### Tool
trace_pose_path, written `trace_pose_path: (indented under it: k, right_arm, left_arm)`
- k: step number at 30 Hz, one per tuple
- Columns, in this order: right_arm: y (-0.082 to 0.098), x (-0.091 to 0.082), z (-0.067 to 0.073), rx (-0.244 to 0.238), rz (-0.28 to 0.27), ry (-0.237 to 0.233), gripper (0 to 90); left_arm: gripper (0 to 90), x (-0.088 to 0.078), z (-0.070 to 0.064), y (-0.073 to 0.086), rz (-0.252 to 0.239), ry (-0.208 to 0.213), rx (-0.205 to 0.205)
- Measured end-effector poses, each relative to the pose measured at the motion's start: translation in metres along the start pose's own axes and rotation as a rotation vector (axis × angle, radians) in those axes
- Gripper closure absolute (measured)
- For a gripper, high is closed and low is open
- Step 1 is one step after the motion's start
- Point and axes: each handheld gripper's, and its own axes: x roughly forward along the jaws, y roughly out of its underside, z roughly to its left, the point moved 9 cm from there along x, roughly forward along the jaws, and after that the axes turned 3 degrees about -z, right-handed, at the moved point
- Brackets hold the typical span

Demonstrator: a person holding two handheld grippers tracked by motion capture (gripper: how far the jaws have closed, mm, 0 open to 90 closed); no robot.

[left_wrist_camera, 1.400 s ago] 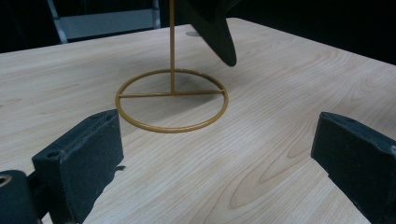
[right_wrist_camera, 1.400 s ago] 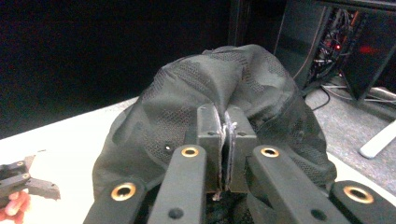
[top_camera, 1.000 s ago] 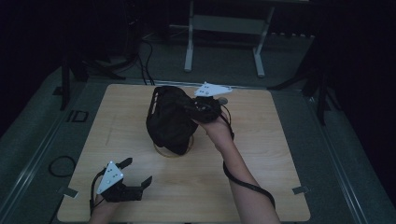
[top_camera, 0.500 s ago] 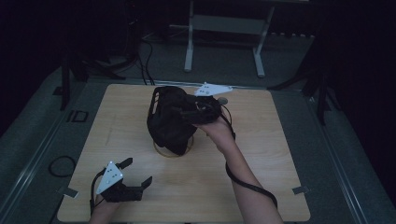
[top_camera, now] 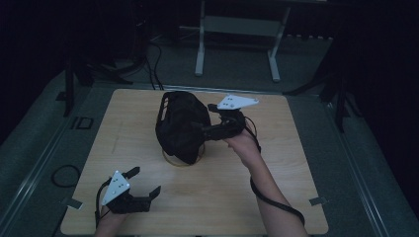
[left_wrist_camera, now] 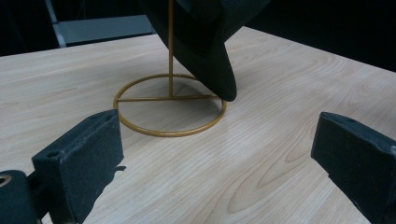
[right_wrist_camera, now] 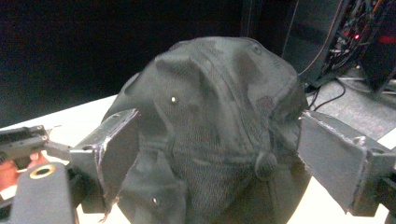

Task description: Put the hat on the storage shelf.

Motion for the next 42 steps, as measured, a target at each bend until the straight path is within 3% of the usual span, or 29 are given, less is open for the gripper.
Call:
trace_pose_path:
  k: [21,42]
  right_arm:
    - [0.057,-0.025,0.003,-0.027,0.043,0.007,12.9]
    - [0.125,-0.039,0.027,-0.035,0.096,-0.108,13.3]
  left_arm:
    - [2.8,0.001,-0.001,0.003,0.006,0.0,-0.003]
    - [2.8,0.004,-0.005,0.01,0.034,0.011,0.013]
